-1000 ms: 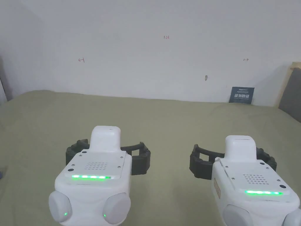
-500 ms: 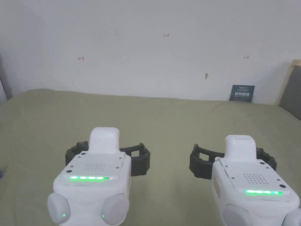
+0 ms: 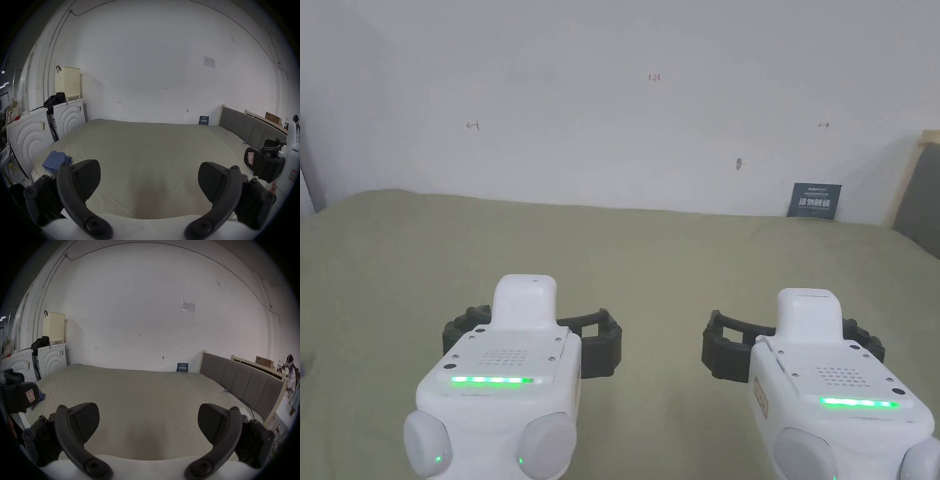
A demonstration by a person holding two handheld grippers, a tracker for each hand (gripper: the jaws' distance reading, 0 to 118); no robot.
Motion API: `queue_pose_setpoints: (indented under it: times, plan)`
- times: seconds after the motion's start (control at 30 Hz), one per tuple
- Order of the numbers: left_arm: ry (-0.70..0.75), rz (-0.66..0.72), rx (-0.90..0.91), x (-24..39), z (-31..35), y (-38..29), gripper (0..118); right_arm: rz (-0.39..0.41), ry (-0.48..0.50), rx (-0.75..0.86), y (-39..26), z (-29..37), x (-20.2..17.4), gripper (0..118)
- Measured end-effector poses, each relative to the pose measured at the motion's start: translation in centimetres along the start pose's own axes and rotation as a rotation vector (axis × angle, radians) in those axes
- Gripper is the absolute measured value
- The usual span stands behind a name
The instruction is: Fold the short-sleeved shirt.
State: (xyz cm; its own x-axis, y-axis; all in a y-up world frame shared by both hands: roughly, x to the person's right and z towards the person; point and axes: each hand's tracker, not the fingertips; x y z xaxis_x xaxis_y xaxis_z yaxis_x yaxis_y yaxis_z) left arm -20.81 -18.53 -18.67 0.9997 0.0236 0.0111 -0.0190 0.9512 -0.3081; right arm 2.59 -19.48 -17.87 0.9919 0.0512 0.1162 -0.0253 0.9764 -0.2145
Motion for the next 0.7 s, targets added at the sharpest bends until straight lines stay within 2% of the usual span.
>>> queue_pose_setpoints:
  times: [0.1,0.7]
  plan:
    - [-0.001,0.007,-0.012,0.03,-0.10,-0.10,118,-0.043,0.022,-0.044,0.27,-0.21,0.31,118]
    - [-0.009,-0.011,-0.004,-0.43,-0.31,-0.03,118,0.005,0.017,-0.003,-0.35,0.03,-0.03,118]
